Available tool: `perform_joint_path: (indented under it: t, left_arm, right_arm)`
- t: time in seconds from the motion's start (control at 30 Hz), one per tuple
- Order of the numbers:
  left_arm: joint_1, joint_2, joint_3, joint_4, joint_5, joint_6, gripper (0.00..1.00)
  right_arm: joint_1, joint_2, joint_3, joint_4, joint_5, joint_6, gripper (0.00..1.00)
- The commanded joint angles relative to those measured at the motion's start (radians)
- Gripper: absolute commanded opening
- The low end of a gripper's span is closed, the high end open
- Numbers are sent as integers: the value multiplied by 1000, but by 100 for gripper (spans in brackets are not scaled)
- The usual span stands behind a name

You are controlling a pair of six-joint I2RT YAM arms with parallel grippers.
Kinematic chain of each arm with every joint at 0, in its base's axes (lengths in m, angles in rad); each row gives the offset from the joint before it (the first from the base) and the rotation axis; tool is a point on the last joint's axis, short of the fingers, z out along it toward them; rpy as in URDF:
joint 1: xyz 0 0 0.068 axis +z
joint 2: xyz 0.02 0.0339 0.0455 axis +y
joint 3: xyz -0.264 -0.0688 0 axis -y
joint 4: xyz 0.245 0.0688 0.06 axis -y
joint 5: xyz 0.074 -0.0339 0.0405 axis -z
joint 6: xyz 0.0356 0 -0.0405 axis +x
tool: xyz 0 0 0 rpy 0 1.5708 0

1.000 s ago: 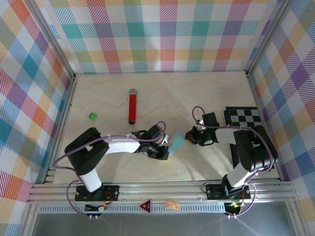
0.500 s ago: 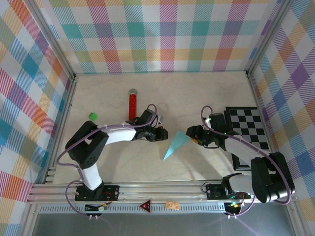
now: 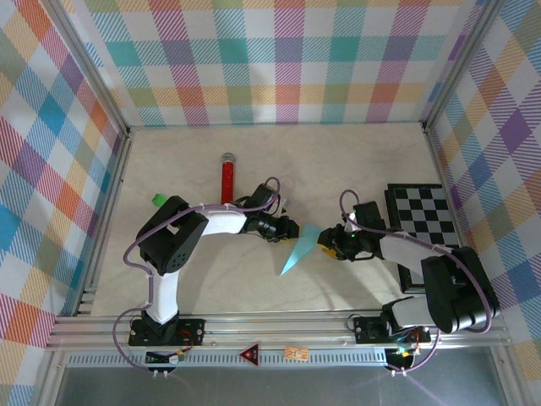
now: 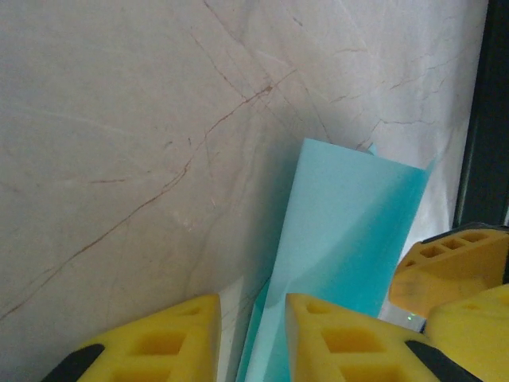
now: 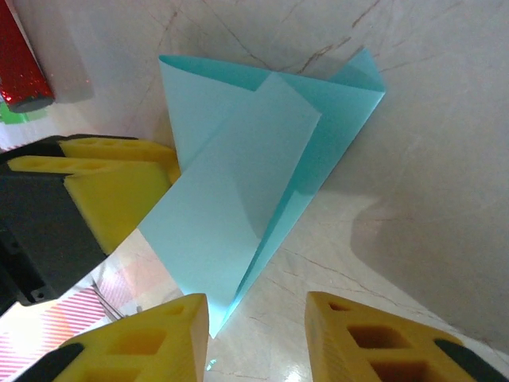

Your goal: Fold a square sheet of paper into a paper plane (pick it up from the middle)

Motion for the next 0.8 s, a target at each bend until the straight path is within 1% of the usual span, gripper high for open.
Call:
perform_joint_path:
  t: [0.0, 0.27, 0.43, 0.5, 0.57, 0.67, 0.7, 0.77]
  left_arm:
    - [-4, 40, 26, 21, 77, 8, 27]
    - [-4, 46, 34, 39, 153, 13, 28]
    - [-4, 32, 30, 38, 169, 11, 28]
    - [-5, 17, 26, 31, 165, 13, 26]
    - [-5, -10, 16, 23, 139, 22, 23]
    - [-5, -45, 3, 16, 115, 31, 12]
    - [-5, -64, -10, 24, 96, 32, 9]
    - [-5, -117, -58, 70, 29, 18, 7]
  right_arm:
    - [16, 34, 49, -1, -13, 0, 34]
    - [37, 123, 100, -11, 14, -1, 27]
    - [37, 157, 111, -17, 28, 5, 26]
    - [37, 161, 109, -17, 33, 11, 27]
    - [38, 157, 105, -7, 29, 15, 28]
    - [37, 133, 97, 12, 25, 25, 32]
    - [37, 122, 92, 25, 22, 33, 34]
    - [37, 91, 77, 64, 20, 62, 39]
